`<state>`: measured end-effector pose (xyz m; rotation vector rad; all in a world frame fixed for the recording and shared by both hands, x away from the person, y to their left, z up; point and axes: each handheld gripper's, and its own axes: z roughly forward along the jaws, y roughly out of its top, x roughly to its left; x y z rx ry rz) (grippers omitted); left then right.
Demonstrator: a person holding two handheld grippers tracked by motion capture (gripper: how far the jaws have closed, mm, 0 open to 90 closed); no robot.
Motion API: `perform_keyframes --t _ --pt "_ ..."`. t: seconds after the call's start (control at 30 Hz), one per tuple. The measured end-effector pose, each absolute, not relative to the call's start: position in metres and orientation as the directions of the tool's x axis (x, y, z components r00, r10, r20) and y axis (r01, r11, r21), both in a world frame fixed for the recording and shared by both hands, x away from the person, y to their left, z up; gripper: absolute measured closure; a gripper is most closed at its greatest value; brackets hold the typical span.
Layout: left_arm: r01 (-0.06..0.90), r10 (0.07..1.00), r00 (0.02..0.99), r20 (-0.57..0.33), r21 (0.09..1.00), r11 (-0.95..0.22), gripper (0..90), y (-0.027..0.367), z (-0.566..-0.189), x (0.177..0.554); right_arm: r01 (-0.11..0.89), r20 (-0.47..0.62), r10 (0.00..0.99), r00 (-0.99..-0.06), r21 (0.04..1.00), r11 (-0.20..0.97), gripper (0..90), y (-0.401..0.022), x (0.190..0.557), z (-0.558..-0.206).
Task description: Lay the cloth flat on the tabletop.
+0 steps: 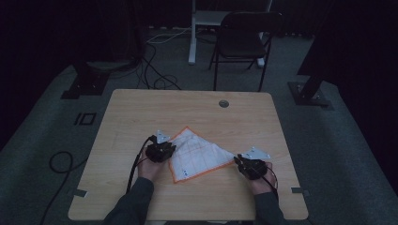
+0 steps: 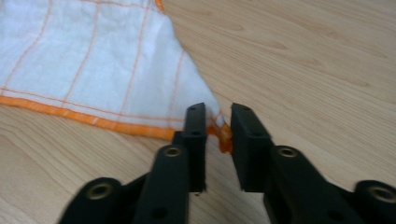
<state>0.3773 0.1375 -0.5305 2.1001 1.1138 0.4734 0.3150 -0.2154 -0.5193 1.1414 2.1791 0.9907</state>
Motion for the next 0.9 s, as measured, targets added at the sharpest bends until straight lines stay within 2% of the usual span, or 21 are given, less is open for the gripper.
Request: perform_keyframes --t 0.33,0.53,0.7,0.9 --pt "0.581 0.821 0.571 -0.009 0.711 -0.396 78.4 0.134 -0.537 0.379 0.456 -0.084 0.798 -0.596 0.783 0.423 67.2 -0.190 0.313 -0.523" --pt "0.581 0.821 0.571 -0.009 0.711 -0.396 80.1 0.134 -0.538 0.380 0.424 -0.093 0.767 -0.635 0.788 0.447 66.1 -0.174 0.312 -0.524" --pt "0.583 0.823 0.568 -0.012 0.711 -0.393 80.5 0.134 -0.538 0.380 0.382 -0.113 0.781 -0.615 0.824 0.419 65.1 -0.170 0.308 -0.516" --pt "0.583 0.823 0.568 -0.009 0.710 -0.395 81.4 0.134 -0.538 0.380 0.407 -0.095 0.752 -0.652 0.793 0.453 66.6 -0.159 0.310 -0.527"
